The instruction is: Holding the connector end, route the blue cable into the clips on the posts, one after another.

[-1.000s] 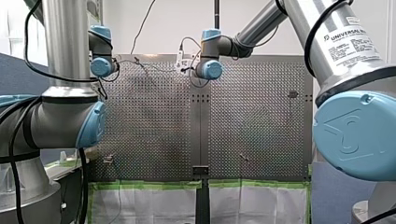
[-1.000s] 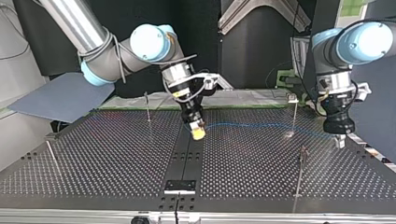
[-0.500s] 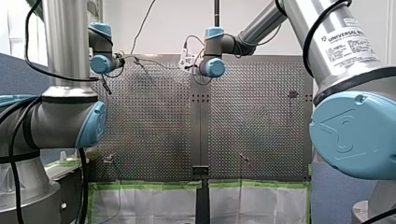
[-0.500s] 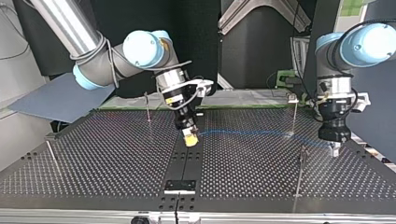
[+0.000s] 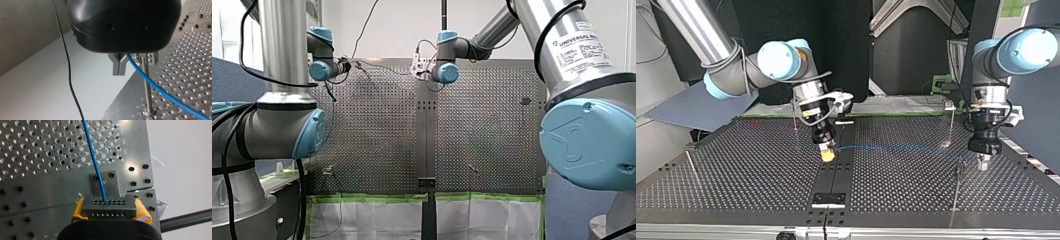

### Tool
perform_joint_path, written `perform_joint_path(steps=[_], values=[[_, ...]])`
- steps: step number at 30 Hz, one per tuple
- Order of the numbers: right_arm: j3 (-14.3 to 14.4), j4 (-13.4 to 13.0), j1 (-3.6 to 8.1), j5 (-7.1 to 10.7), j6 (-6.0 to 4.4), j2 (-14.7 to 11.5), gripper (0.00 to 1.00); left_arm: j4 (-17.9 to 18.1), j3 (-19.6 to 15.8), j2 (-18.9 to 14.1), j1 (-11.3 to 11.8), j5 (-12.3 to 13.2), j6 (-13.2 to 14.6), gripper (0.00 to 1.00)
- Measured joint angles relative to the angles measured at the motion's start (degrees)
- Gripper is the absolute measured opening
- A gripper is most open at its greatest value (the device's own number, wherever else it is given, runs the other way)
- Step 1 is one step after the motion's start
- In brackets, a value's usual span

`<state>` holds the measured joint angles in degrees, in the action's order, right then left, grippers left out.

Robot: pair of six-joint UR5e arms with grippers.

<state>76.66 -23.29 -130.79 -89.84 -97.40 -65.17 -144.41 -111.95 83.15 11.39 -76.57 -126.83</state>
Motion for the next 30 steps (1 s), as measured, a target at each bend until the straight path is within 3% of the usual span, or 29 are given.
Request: perform_joint_path(steps=[15, 24, 30], values=[[0.03, 0.34, 0.69, 0.26, 0.33, 0.02, 0.0, 2.4, 0.0, 1.55, 1.03, 1.0, -1.5, 0.01], [0.03, 0.2, 0.85, 0.26, 0.46, 0.03, 0.0, 6.35, 0.0, 2.24, 1.36, 2.82, -5.36, 0.01], [0.01, 0.13, 1.04, 0.22, 0.52, 0.03, 0.0, 9.37, 0.0, 4.42, 1.41, 3.25, -8.42, 0.01]])
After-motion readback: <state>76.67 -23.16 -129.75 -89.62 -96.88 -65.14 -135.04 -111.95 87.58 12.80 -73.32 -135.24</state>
